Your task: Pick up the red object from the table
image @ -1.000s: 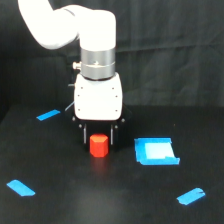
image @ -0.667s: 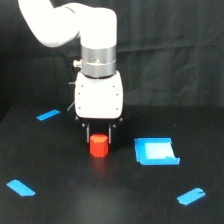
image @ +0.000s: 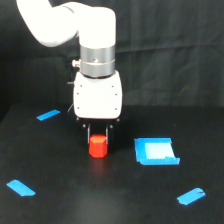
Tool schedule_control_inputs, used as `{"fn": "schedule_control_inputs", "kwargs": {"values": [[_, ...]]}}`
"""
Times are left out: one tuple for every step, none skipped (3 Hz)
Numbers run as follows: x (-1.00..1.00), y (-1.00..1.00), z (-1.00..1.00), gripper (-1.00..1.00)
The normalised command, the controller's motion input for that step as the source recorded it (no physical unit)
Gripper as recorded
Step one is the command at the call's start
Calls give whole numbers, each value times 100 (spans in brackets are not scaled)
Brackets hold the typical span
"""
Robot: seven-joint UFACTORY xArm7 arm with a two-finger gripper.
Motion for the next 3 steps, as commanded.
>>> {"fn": "schedule_control_inputs", "kwargs": {"values": [[-4,-13,15,-84],[-1,-10,26,-87],[3,-6,43,-91]]}}
